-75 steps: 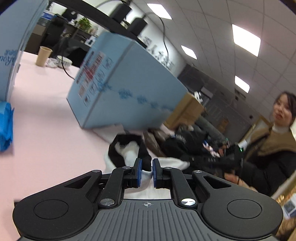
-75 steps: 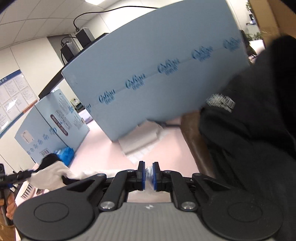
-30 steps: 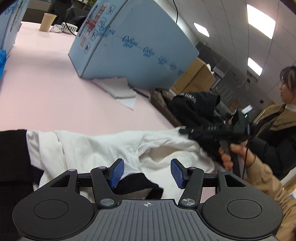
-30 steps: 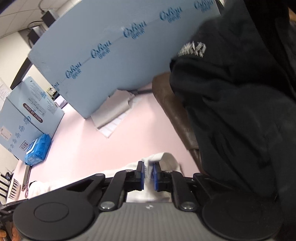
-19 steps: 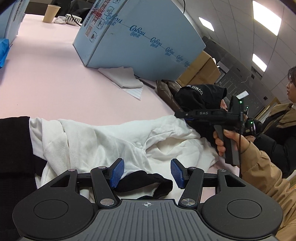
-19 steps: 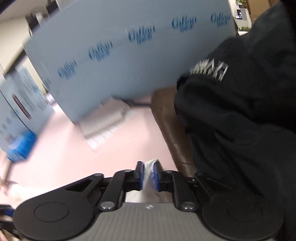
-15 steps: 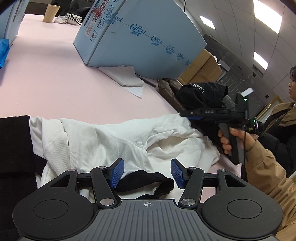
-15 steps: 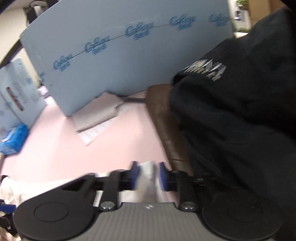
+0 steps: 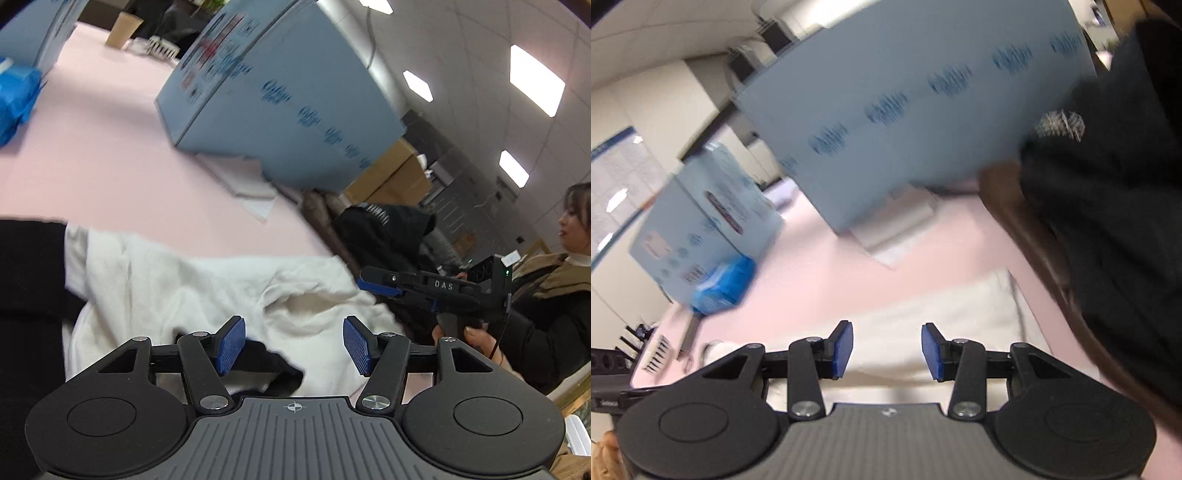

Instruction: Fold clothes

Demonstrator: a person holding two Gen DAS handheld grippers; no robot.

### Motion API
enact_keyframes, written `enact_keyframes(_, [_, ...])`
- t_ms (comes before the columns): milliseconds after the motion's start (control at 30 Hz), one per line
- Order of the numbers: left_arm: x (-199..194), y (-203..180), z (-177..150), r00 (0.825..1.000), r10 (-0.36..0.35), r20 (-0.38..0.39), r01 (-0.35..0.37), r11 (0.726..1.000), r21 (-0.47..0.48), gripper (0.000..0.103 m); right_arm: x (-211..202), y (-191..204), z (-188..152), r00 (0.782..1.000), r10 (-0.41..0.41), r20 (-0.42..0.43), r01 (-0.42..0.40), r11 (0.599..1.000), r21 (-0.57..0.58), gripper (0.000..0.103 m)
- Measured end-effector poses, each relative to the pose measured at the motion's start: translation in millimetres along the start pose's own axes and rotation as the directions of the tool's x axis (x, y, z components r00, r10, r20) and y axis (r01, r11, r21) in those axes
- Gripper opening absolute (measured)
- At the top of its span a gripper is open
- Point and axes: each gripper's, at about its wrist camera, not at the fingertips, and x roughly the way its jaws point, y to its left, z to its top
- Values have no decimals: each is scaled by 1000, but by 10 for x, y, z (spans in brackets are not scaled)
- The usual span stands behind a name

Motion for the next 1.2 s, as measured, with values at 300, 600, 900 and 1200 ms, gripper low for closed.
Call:
enact_keyframes(300, [-317,-114,20,999,-7,42,6,999,32,59,-233,-283,29,990,-112,83,111,994,15,40])
enact_keyframes(600, [-541,-8,17,984,0,179,15,997,-81,66,-301,442,-23,974,201,105,-197,979,-48,54])
enact_keyframes(900, [-869,140,-363,977,50,207,-23,992,-127,66,201,1279,-141,923,382,-55,-386,917,-106,56])
enact_keyframes(1200, [-1603,461,-910,935,137,326,-51,965,-258,71,317,1959,-531,849,469,-243,-519,828,-213,58])
